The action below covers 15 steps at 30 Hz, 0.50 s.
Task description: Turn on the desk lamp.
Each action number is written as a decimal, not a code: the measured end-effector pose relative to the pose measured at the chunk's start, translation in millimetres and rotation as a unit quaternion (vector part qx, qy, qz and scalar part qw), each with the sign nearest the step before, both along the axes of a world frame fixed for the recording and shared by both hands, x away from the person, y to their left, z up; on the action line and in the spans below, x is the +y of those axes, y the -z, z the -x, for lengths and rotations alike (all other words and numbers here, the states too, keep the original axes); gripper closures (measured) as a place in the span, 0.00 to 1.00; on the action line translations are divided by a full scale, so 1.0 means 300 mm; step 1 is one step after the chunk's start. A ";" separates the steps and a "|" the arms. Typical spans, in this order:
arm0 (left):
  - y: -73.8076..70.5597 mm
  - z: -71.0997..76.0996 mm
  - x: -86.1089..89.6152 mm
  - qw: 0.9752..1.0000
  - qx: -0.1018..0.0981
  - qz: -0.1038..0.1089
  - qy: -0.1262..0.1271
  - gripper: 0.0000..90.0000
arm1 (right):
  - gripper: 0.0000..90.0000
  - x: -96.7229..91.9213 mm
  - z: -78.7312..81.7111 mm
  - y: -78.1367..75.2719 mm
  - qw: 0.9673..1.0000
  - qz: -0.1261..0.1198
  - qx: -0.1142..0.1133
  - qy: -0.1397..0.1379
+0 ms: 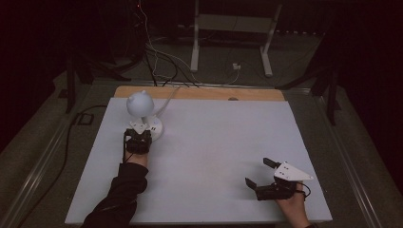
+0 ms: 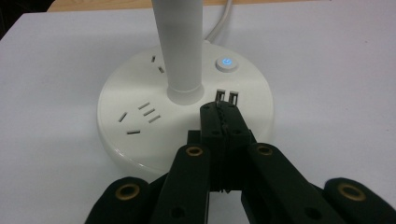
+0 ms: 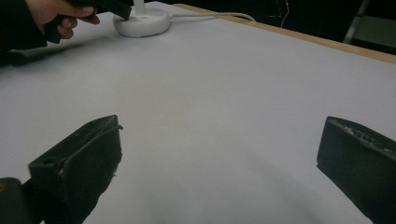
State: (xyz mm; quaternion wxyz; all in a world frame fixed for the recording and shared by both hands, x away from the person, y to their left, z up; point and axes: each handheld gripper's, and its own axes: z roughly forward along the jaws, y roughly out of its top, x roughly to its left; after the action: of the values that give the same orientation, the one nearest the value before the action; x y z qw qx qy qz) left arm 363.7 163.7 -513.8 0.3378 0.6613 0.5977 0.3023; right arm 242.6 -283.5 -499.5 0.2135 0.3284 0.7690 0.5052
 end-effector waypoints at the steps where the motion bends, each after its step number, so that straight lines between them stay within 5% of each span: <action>1: 0.000 0.000 0.000 1.000 0.000 -0.001 0.000 1.00 | 0.00 0.000 0.000 0.001 1.000 0.001 0.000 0.000; 15: 0.003 0.002 -0.017 1.000 -0.001 -0.015 0.009 1.00 | 0.00 0.001 0.000 0.001 1.000 0.002 0.001 0.000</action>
State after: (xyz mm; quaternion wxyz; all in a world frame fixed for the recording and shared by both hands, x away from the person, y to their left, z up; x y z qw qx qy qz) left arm 363.0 158.7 -514.7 0.3314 0.6711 0.5869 0.3087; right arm 242.7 -283.4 -499.8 0.2133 0.3285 0.7703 0.5032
